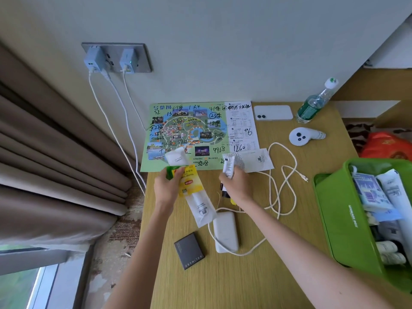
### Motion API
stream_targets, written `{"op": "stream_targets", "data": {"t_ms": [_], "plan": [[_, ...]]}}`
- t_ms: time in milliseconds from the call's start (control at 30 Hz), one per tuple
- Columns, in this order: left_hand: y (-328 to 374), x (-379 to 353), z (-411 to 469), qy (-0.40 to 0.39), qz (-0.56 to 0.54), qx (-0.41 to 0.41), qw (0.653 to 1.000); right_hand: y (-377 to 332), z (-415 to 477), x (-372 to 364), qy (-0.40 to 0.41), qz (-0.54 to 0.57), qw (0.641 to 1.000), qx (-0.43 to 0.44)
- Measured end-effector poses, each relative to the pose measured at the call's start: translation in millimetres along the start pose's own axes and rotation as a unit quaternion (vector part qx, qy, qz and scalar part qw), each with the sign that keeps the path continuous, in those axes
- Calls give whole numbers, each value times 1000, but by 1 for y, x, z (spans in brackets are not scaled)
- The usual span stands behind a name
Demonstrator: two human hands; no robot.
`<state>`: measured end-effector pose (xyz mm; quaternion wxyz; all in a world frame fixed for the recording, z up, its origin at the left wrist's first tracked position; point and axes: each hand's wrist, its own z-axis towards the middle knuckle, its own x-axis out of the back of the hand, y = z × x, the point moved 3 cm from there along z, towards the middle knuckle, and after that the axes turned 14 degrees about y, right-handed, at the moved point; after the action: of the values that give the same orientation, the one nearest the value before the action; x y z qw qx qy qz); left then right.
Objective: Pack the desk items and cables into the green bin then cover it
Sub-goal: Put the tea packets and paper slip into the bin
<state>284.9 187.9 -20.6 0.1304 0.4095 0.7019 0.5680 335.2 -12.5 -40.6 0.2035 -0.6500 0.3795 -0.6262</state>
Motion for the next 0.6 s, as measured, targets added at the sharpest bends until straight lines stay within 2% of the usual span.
{"op": "stream_targets", "data": {"t_ms": [167,300,433,600], "plan": [[56,-28,-25,-55,-68,-70,994,-19,3,71,78,82,992,52],[88,-68,-61,-121,-89,-111,982,-14,7,143,113,127,985,41],[107,-118,-111,-166,-91,-140,972,18,6,224,168,146,975,28],[112,-181,-182,-226,-78,-152,959,82,3,318,237,100,966,-12]]}}
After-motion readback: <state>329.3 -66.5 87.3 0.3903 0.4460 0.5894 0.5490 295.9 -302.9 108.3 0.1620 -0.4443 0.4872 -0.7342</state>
